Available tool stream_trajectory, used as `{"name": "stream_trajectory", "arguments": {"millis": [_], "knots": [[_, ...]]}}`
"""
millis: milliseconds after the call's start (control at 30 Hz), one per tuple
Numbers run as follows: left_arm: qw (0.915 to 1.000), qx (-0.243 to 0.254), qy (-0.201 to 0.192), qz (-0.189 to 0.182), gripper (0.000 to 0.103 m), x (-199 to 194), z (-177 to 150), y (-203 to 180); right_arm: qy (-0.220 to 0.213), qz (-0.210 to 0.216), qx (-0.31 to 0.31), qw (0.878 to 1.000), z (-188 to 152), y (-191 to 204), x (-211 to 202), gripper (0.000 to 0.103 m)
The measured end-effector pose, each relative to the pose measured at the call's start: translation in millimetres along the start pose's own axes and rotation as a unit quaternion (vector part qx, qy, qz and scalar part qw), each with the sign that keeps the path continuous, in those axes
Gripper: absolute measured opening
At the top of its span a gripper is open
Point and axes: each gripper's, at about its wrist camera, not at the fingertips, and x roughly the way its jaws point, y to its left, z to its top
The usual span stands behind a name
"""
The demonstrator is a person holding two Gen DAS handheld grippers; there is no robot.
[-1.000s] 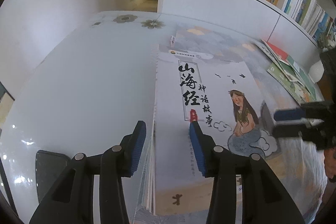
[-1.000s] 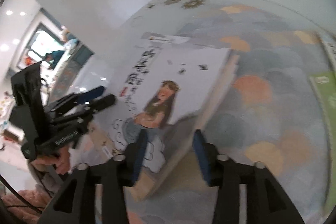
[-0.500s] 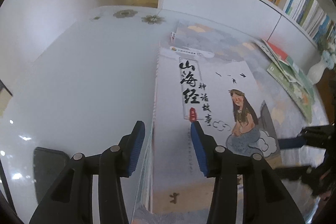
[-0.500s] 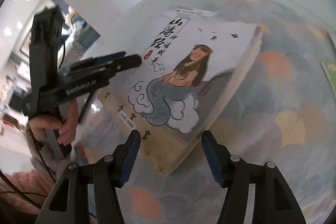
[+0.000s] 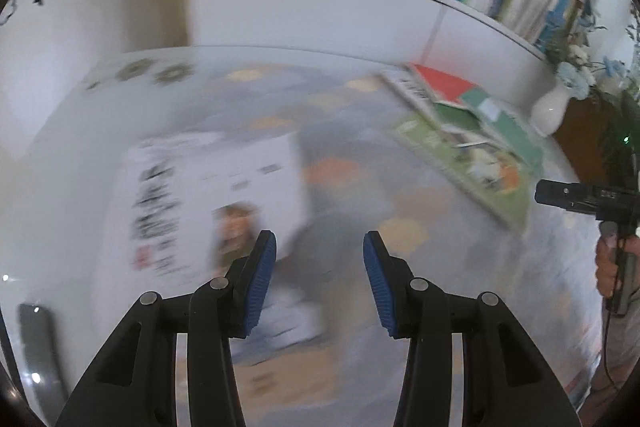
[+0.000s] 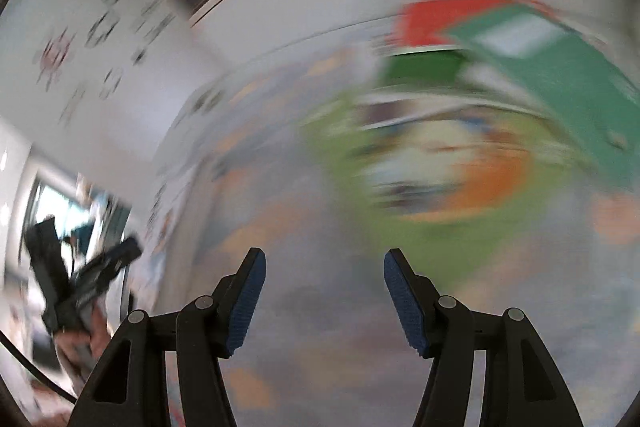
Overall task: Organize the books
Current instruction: 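Move both grippers to the teal notebook on the pile, then close both grippers on the teal notebook edge and lift it, then carry the teal notebook upright toward the book stack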
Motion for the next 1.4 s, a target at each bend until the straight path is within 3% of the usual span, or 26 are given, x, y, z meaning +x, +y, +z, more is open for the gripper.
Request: {"name": "stream_trajectory", "arguments": {"millis": [233, 333, 433, 533, 633, 700, 833, 900, 967, 1100, 1167, 1300, 1333, 1400], "knots": [[0.9968, -0.020, 0.027, -0.073, 0.043, 53, 39, -91, -0.095, -0.018, 0.069, 0.993, 43, -115, -57, 0.060], [0.9949, -0.002, 0.041, -0.092, 0.043, 78, 59, -135, -0.107, -0.009, 0.091, 0.990, 73, -148, -57, 0.060], [0.9937, -0.012, 0.047, -0.101, 0.043, 101, 73, -162, -0.099, -0.010, 0.087, 0.991, 105, -163, -49, 0.060], [0.9917, -0.014, 0.059, -0.113, 0.043, 124, 80, -183, -0.113, -0.044, 0.066, 0.990, 125, -165, -40, 0.060], [0.9881, 0.008, 0.060, -0.141, 0.043, 141, 80, -199, -0.118, -0.055, 0.081, 0.988, 153, -178, -25, 0.060], [0.9884, 0.020, 0.055, -0.140, 0.043, 148, 79, -205, -0.113, -0.055, 0.088, 0.988, 167, -188, -16, 0.060], [0.9868, 0.019, 0.071, -0.145, 0.043, 161, 76, -207, -0.110, -0.110, 0.083, 0.984, 182, -196, 4, 0.060], [0.9868, 0.019, 0.071, -0.145, 0.043, 165, 74, -205, -0.120, -0.106, 0.099, 0.982, 179, -201, 7, 0.062], [0.9887, 0.028, 0.062, -0.134, 0.043, 162, 71, -203, -0.112, -0.067, 0.094, 0.987, 173, -195, 8, 0.063], [0.9918, 0.015, 0.058, -0.113, 0.043, 161, 73, -195, -0.086, -0.118, 0.022, 0.989, 158, -166, 10, 0.062], [0.9922, 0.013, 0.054, -0.111, 0.043, 161, 74, -189, -0.073, -0.120, 0.004, 0.990, 144, -152, 11, 0.062], [0.9918, 0.023, 0.054, -0.114, 0.044, 155, 67, -185, -0.024, -0.017, -0.014, 0.999, 112, -120, 12, 0.062], [0.9944, 0.029, 0.052, -0.088, 0.045, 151, 64, -184, -0.011, 0.002, -0.019, 1.000, 104, -110, 15, 0.062], [0.9954, 0.048, 0.050, -0.066, 0.045, 143, 55, -179, 0.006, 0.005, -0.042, 0.999, 80, -86, 16, 0.063]]}}
